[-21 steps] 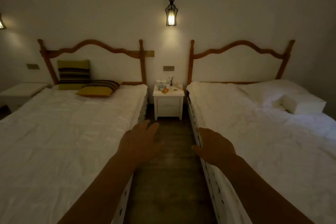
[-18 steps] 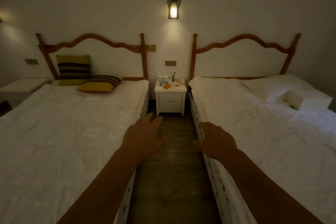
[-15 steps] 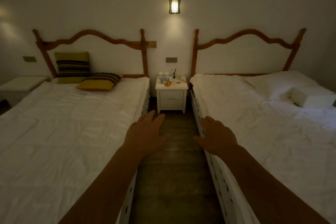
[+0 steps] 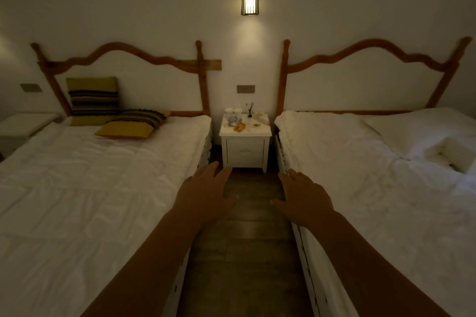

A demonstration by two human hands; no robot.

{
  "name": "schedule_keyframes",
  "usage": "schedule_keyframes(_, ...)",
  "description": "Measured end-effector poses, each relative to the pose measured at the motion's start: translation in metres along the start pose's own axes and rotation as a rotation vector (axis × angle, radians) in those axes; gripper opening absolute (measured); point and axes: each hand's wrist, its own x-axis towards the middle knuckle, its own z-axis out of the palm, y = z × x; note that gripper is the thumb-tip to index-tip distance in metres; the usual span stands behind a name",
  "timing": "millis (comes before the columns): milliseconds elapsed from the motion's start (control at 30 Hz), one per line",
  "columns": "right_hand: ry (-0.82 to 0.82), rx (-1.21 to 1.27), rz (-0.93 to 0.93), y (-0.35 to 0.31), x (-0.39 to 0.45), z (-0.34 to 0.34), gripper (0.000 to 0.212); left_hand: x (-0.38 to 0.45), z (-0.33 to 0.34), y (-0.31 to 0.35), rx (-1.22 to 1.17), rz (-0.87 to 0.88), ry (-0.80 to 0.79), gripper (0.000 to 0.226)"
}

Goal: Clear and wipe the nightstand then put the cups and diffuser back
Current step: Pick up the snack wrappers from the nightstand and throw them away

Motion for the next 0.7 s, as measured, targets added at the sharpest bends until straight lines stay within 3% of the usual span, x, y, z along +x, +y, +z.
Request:
schedule_keyframes(333, -0.05, -0.003, -0.042, 0.033, 0.144, -0.019, 0.078, 0.142, 0.005, 0.003, -0.028, -0.046, -0.038, 0.079)
schedule_keyframes(700, -0.097, -0.062, 0.027, 0.022, 0.363, -0.003, 0.082, 0.356, 0.048, -0.087, -0.036, 0.007, -0.038, 0.082)
